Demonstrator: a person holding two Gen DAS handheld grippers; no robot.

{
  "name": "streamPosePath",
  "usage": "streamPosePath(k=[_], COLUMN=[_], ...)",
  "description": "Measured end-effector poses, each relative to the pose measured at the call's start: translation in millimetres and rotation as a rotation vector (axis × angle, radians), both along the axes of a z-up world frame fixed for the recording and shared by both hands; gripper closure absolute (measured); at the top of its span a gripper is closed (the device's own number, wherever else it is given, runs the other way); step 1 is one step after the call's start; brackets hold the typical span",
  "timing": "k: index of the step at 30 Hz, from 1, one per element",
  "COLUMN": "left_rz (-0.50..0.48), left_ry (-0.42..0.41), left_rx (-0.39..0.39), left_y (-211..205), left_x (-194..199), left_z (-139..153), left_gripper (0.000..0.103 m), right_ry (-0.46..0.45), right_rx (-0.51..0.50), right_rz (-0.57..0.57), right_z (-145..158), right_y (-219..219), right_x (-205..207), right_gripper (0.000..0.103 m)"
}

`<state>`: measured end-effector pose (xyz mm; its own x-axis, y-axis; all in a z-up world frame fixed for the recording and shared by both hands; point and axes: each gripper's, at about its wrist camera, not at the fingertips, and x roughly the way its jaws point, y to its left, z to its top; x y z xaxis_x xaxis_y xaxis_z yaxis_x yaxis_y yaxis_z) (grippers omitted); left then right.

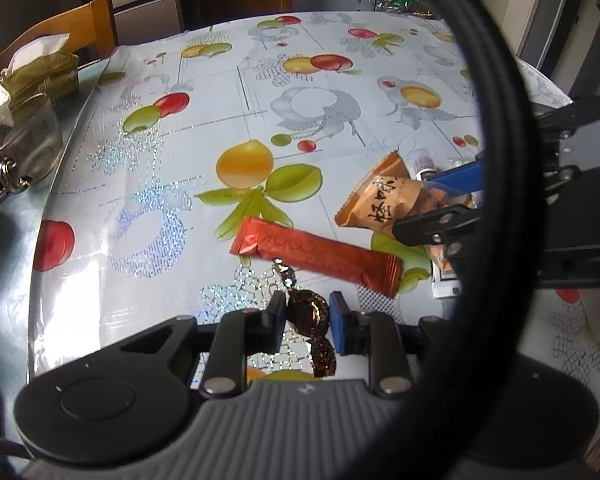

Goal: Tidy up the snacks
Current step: 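Grasp the wrapped brown chocolates with the left tool while the right tool grasps the peanut pastry packet, then carry the chocolates and peanut pastry packet over the white box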

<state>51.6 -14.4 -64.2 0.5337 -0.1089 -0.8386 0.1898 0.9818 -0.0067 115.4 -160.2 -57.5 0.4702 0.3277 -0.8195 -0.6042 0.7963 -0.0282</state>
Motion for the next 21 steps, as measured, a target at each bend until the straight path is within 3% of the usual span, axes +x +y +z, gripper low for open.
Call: streamPosePath(k=[21], left_rz=[-0.047], left_ry=[-0.059], left_rx=[-0.004], left_y=[-24.9], left_x=[0.3], left_z=[35.7], left_gripper=[0.083], right_ry=[-0.108], right_rx=[0.088], right_rz=[-0.107], right_z=[47.8], right_y=[-45.1], right_x=[-25.5], right_gripper=[0.063])
